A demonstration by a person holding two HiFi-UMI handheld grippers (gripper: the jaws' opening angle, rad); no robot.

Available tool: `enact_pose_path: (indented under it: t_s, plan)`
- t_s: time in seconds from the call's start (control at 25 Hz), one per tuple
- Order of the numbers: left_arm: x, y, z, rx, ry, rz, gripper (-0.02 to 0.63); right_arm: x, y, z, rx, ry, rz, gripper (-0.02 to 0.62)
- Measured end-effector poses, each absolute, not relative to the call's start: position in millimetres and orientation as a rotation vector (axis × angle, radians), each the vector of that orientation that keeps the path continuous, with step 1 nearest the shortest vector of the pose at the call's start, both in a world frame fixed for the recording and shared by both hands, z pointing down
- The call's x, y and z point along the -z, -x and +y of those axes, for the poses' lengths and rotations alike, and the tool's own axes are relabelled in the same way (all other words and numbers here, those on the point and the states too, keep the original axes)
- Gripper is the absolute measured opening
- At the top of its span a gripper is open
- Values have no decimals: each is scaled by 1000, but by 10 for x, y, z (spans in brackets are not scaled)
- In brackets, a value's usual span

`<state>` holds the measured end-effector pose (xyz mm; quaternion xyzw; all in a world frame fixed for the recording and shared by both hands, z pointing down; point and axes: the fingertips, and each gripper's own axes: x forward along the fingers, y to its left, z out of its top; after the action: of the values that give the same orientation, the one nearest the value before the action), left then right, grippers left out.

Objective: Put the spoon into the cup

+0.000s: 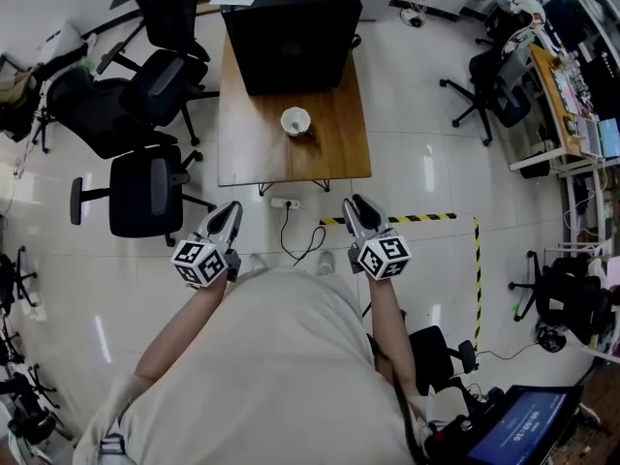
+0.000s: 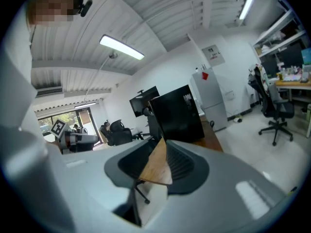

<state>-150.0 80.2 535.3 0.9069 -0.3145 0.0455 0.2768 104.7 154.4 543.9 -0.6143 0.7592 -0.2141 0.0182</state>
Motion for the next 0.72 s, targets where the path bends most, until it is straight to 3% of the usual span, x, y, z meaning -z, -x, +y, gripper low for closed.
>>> enact_pose_path:
  t_s: [0.72]
  plan:
    - [-5416,1342,1203,-79,-2386,-826,5,-5610,-1179,1804,681,1928,2453,63]
